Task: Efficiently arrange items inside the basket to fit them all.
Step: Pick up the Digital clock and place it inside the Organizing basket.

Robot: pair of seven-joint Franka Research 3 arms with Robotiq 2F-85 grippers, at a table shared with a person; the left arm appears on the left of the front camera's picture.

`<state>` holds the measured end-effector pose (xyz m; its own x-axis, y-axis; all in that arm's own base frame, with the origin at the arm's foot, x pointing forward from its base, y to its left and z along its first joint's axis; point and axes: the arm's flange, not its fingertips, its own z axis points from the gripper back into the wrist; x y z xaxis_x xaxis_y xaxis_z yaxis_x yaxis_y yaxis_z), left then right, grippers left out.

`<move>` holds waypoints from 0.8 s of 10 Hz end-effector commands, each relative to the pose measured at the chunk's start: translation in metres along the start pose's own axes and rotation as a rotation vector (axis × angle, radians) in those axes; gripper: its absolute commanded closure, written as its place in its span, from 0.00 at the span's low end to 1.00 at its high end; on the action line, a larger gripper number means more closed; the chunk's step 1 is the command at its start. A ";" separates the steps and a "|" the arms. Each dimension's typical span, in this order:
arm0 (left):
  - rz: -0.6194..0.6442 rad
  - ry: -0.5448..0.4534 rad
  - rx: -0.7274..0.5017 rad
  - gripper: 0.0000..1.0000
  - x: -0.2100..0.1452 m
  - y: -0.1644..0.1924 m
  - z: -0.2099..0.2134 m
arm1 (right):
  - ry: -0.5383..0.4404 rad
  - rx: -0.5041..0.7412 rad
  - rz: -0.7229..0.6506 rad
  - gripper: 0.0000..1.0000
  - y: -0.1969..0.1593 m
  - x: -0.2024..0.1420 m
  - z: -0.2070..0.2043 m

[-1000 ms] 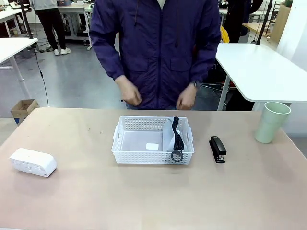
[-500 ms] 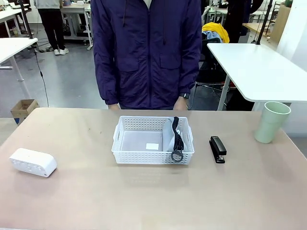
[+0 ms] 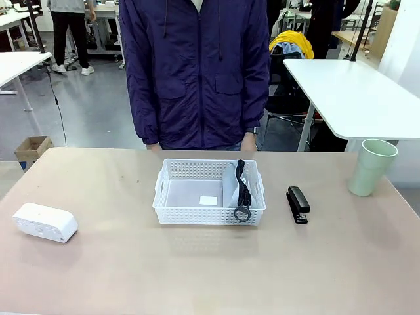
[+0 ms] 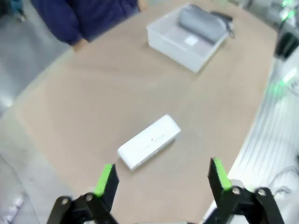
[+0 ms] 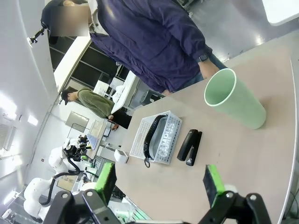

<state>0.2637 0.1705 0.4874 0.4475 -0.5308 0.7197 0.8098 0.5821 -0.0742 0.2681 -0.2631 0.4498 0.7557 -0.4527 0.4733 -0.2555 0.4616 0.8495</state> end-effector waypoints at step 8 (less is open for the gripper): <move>-0.483 0.408 -0.118 0.00 0.040 -0.069 -0.147 | -0.018 0.018 0.029 0.00 -0.001 0.003 0.000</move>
<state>0.3289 0.0481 0.4818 0.1123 -0.8876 0.4468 0.9774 0.1798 0.1116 0.2682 -0.2632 0.4497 0.7550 -0.4538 0.4733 -0.2555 0.4612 0.8497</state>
